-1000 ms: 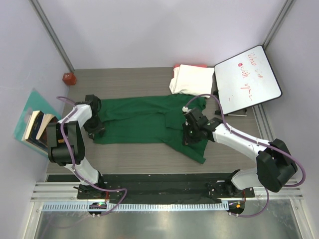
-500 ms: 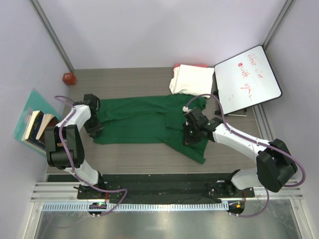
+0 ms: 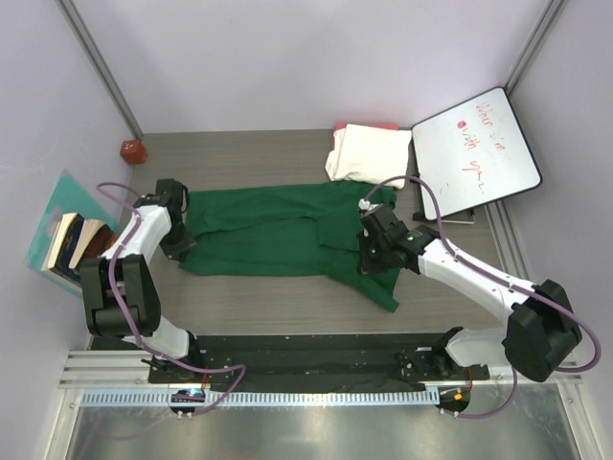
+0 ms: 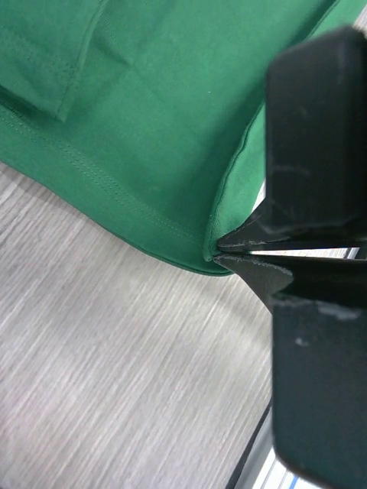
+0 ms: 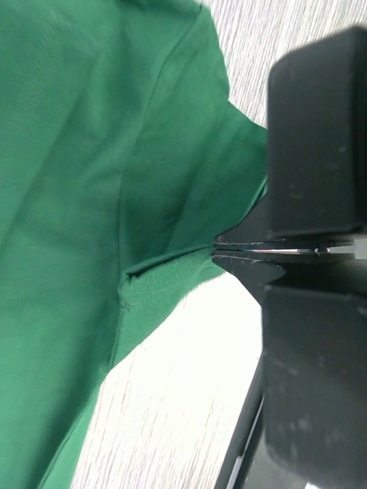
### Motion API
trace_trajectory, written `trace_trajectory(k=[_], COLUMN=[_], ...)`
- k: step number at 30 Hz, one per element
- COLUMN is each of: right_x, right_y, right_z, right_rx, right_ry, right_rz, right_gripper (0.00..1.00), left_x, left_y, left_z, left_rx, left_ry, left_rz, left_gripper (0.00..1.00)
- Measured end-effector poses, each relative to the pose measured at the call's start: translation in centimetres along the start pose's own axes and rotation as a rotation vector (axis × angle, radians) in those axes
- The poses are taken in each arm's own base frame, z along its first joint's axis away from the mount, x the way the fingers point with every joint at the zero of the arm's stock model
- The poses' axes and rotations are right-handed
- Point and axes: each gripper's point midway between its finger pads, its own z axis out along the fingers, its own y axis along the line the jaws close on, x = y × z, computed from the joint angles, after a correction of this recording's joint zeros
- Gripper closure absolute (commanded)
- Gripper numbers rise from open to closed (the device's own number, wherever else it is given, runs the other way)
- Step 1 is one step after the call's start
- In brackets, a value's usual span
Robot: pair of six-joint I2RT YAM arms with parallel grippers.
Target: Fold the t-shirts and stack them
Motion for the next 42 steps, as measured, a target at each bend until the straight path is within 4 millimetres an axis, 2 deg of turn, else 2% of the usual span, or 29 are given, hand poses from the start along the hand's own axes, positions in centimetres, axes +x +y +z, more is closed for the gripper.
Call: trace_trajectory(k=[6, 17, 22, 27, 30, 36, 42], right_x=[-2.4, -4.1, -6.8, -9.4, -10.9, -13.1, -16.7], right_y=[0.7, 0.3, 0.8, 1.4, 1.7, 1.3, 0.7], right_z=[-2.0, -3.8, -4.6, -4.3, -3.4, -1.4, -1.5], right_rx=[-0.005, 0.046, 0.07, 0.094, 0.116, 0.167, 0.19], right_ry=[-0.072, -0.105, -0.146, -0.164, -0.159, -0.14, -0.188], right_rz=[0.001, -0.032, -0.062, -0.095, -0.123, -0.165, -0.168], right_gripper=[0.99, 0.99, 0.99, 0.99, 0.99, 0.99, 0.99], left_x=[-0.4, -0.9, -1.6, -3.6, -5.1, -6.8, -7.8], left_y=[0.3, 1.1, 1.6, 1.2, 0.7, -0.3, -1.1], left_z=[-1.4, -2.4, -2.6, -3.3, -3.3, -2.2, -0.7], left_rx=[0.024, 0.006, -0.017, -0.023, -0.027, -0.039, -0.053], left_ry=[-0.049, -0.104, -0.133, -0.178, -0.195, -0.195, -0.176], left_rz=[-0.015, -0.029, -0.037, -0.051, -0.057, -0.05, -0.02], left_gripper=[1.0, 1.0, 1.0, 1.0, 1.0, 1.0, 1.0])
